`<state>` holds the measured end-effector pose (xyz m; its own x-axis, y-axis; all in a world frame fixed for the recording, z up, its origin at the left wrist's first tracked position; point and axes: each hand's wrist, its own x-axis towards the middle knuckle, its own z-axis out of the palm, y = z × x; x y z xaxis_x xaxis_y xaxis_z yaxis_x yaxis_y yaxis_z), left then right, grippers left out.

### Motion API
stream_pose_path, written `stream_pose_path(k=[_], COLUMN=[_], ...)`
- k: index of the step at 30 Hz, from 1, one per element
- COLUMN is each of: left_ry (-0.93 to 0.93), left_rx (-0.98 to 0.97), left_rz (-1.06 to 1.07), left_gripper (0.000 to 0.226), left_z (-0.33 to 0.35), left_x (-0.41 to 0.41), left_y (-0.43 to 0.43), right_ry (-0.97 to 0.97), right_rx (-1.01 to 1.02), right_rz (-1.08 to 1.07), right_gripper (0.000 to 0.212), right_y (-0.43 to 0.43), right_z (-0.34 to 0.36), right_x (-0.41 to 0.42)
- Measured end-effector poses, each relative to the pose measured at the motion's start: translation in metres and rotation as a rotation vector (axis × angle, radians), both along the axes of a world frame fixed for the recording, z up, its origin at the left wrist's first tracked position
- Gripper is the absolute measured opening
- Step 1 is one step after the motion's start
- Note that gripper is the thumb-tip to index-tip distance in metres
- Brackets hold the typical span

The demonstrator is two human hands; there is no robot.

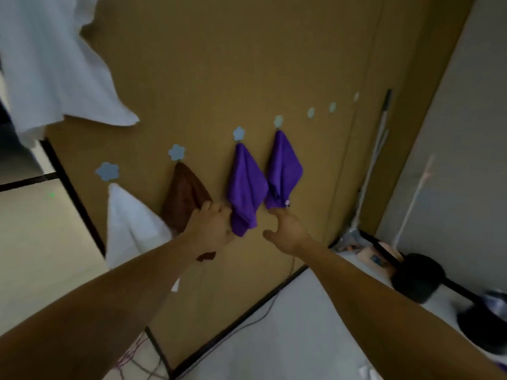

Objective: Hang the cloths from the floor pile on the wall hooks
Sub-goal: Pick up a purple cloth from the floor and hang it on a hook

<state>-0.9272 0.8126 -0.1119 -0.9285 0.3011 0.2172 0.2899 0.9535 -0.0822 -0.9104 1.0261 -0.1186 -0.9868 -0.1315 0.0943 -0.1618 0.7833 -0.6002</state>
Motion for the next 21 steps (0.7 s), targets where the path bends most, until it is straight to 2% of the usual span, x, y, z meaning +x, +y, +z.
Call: stream_pose_path(k=[5,9,12,16,21], left_ry=[-0.087,-0.153,-0.236,-0.328,-0.465], left_rx=[0.011,0.011,0.003,-0.024,-0.115], left_rz=[-0.145,-0.308,-0.407,-0.524,-0.599], left_gripper=[0.066,0.054,0.051,0.057,0.064], left_z=[-0.011,-0.025,-0.035,-0.061,-0.120], left_x=[0.025,0.054,0.074,0.087,0.086], left_y=[0.147,0.255,0.325,0.402,0.487], right_ry=[-0.063,-0.098,-0.143,-0.190,-0.380], right_rx=[0.057,0.141,0.111,0.105,0.106], right_rz=[-0.176,-0.317,-0.448,-0.585,-0.685], right_gripper=[0.066,0.057,0.057,0.060,0.064], right_y=[0.143,0.246,0.315,0.387,0.448], right_z=[-0.010,-0.023,-0.033,-0.056,-0.110], right_x=[0.067,0.124,0.162,0.197,0.219])
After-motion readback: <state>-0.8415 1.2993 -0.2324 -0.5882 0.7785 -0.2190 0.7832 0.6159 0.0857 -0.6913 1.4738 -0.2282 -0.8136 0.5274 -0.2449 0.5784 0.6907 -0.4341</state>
